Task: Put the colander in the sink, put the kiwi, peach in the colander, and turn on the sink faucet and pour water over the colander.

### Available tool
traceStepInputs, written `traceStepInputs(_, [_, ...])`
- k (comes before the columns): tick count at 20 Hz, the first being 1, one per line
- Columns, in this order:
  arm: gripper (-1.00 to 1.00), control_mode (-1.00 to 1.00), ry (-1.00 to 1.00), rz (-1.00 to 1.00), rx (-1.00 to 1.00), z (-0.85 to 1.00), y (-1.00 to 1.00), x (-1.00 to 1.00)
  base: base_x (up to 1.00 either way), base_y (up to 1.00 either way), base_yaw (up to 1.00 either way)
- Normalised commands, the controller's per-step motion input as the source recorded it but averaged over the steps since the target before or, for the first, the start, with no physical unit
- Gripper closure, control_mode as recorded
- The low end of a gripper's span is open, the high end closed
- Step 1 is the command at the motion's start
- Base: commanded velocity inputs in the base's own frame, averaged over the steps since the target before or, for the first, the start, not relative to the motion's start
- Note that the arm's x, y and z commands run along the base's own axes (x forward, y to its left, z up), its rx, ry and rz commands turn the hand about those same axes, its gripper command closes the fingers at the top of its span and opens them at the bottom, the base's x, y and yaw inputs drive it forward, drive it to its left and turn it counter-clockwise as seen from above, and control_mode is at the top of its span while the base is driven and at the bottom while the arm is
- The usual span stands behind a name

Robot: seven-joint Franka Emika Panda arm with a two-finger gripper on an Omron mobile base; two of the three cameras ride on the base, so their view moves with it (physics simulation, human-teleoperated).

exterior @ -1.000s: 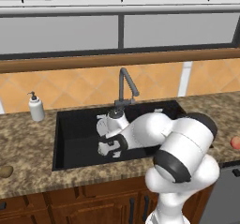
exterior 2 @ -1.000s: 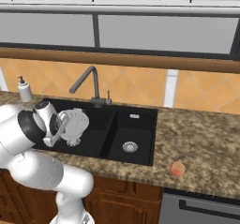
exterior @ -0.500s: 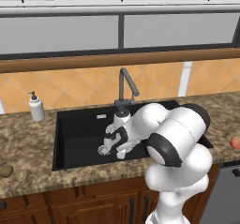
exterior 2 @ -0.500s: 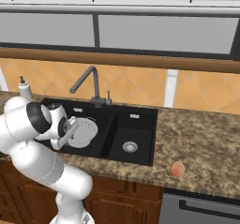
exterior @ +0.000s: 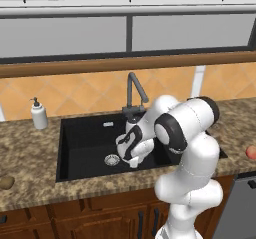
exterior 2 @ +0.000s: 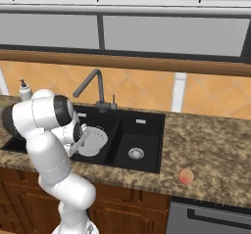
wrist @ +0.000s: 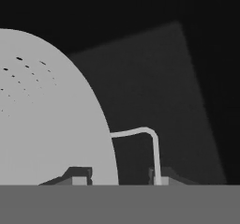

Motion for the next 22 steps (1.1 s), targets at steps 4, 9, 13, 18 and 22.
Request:
traceStepInputs(4, [1.00,-1.00,0.00,-0.11,-0.03,-0.46,0.00,0.19,0.00,0.00,0.00])
traceStepInputs(9, [1.00,-1.00,0.00,-0.05,-0.08,-0.39,0.00,0.19,0.00,0.00,0.00])
traceStepInputs(13, [1.00,-1.00,0.00,-0.05,-0.06,-0.33,0.00,0.23,0.00,0.00,0.00])
traceStepInputs(18, [1.00,-1.00,-0.01,-0.02,-0.02,-0.09,0.00,0.06,0.00,0.00,0.00])
traceStepInputs(22, [1.00,-1.00,0.00,0.00,0.00,0.00,0.00,0.00,0.00,0.00,0.00])
